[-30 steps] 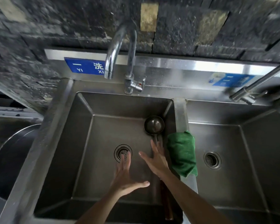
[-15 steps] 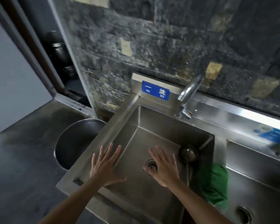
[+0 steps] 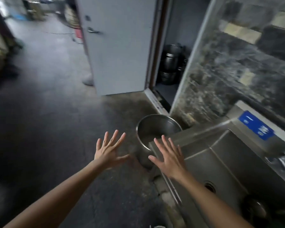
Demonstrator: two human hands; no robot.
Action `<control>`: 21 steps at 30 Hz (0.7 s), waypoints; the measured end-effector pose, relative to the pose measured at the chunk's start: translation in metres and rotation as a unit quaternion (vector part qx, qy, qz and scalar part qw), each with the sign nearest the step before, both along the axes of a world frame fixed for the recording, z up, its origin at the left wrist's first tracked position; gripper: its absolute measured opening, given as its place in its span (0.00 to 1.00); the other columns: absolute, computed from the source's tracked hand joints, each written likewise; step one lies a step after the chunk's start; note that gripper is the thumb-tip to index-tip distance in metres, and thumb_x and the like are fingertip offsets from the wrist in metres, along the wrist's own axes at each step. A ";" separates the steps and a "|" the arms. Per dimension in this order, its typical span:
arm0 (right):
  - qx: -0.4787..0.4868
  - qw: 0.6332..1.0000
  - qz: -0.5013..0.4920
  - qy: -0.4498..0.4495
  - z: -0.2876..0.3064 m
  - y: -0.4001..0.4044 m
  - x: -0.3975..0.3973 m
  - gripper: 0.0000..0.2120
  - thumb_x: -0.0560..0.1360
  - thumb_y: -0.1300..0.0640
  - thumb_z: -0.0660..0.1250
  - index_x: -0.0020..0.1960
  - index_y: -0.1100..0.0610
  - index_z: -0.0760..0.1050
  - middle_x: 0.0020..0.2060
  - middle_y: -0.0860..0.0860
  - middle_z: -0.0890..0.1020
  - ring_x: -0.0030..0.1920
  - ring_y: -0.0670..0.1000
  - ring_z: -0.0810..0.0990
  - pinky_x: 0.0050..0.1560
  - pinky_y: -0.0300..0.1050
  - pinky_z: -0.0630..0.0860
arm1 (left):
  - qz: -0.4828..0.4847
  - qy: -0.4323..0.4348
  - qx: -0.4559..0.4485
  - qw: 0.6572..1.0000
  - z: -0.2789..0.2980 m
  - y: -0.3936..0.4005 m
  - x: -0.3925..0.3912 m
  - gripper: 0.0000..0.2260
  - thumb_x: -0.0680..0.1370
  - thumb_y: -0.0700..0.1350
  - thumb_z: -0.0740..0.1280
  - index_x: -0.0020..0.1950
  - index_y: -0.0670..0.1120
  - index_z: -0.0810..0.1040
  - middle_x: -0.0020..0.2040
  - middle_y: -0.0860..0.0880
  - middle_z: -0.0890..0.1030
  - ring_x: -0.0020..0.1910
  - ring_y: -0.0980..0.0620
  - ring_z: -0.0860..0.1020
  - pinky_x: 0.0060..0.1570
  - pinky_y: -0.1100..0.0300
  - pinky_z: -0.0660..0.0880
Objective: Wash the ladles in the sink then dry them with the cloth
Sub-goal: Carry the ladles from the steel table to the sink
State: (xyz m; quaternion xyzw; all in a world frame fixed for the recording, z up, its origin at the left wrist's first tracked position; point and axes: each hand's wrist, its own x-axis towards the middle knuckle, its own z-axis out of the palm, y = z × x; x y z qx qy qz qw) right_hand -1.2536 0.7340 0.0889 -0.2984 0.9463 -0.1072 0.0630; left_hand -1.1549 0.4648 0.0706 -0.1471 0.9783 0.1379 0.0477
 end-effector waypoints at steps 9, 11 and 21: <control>-0.014 0.983 0.185 0.012 0.014 -0.196 0.102 0.41 0.72 0.21 0.40 0.81 0.34 0.42 0.83 0.44 0.43 0.83 0.51 0.43 0.80 0.59 0.46 | 0.203 0.024 -0.013 0.979 0.015 -0.130 0.206 0.40 0.70 0.78 0.51 0.77 0.68 0.38 0.81 0.56 0.38 0.80 0.42 0.37 0.75 0.38 0.43; -0.007 0.975 0.223 0.024 0.015 -0.233 0.126 0.41 0.72 0.20 0.39 0.81 0.35 0.41 0.83 0.44 0.42 0.83 0.51 0.42 0.81 0.60 0.46 | 0.249 0.032 -0.014 0.968 0.019 -0.147 0.249 0.40 0.71 0.77 0.51 0.77 0.68 0.39 0.81 0.56 0.38 0.80 0.42 0.38 0.75 0.38 0.44; -0.009 0.910 0.411 0.050 0.014 -0.389 0.248 0.40 0.72 0.20 0.39 0.80 0.33 0.40 0.83 0.44 0.44 0.83 0.51 0.43 0.80 0.60 0.45 | 0.457 0.054 -0.005 0.888 0.016 -0.196 0.429 0.36 0.70 0.79 0.45 0.73 0.72 0.33 0.80 0.58 0.37 0.80 0.46 0.36 0.76 0.40 0.43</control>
